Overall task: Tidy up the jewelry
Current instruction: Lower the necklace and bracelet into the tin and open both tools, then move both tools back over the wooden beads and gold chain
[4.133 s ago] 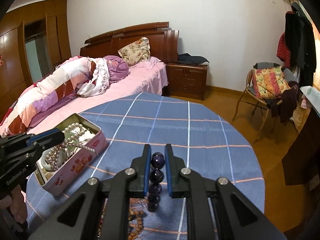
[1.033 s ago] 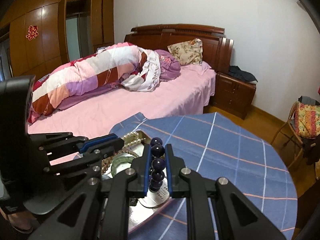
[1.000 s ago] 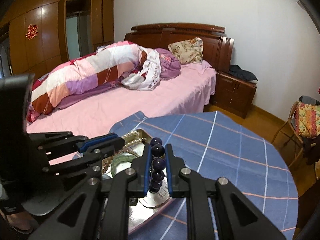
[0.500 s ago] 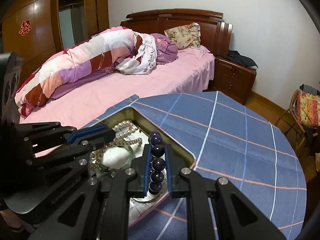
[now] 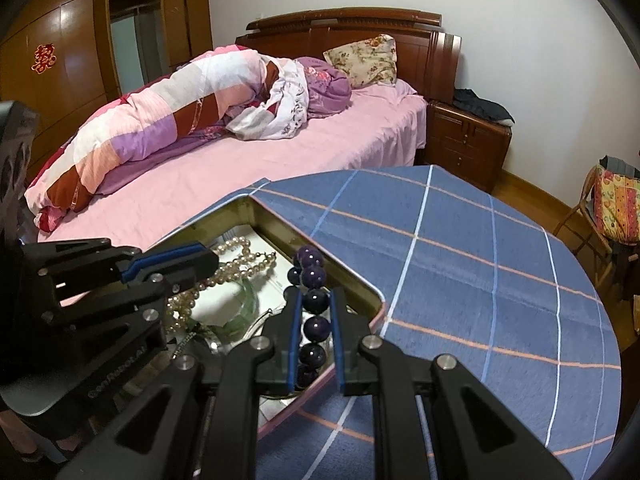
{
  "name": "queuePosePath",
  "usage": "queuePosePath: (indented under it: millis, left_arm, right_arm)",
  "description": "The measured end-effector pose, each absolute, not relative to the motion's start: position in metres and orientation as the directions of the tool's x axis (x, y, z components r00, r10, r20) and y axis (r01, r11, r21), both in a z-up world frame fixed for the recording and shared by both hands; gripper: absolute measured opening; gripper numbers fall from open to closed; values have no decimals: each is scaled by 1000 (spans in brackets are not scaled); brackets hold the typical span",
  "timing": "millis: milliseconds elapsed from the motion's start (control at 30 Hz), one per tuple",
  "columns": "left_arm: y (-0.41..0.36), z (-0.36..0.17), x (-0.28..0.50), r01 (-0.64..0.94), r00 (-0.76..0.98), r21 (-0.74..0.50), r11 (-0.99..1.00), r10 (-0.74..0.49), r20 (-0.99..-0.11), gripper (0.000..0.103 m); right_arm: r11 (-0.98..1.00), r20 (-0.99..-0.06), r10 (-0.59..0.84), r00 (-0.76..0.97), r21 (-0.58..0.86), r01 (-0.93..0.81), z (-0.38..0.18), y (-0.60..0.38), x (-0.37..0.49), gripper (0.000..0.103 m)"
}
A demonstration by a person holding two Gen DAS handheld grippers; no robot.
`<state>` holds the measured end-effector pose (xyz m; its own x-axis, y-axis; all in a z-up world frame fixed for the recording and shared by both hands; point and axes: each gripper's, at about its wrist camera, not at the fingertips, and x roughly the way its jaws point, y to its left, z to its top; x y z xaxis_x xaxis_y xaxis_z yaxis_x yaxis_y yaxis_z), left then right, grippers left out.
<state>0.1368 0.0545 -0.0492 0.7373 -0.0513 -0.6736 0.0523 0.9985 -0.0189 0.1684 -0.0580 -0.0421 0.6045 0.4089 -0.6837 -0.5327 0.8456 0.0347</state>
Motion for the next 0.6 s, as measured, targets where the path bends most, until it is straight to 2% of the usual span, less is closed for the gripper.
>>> queuePosePath:
  millis: [267,333,400,500,567,600]
  left_arm:
    - [52,-46,135,56,742,-14,998,-51,-668,6]
    - [49,-43,132,73,745,-17,997,-66,-664,6]
    - [44,-40,129,84,751,2,996,-63,-657,9]
    - [42,-33,124,51,771,38,998,-15,-637,36]
    - [45,-28,120,25,784,40,999,5,-620,66]
    - [46,-25,116,25,791,28,999,-2,-611,72]
  right_arm:
    - [847,-692,416,590,57,-529,-45,-61,170,18]
    - [846,-690,423,587,69,-529,-45,-64,171,28]
    - [841,-685,433,585,74,-536,-44,-66,169,46]
    - [849,-674,430,600,77,-523,-41,-76,164,56]
    - [855,-670,433,603,94,-510,-37,-88,162,62]
    - [860,-669,427,608,94,-501,-36,-95,161,65]
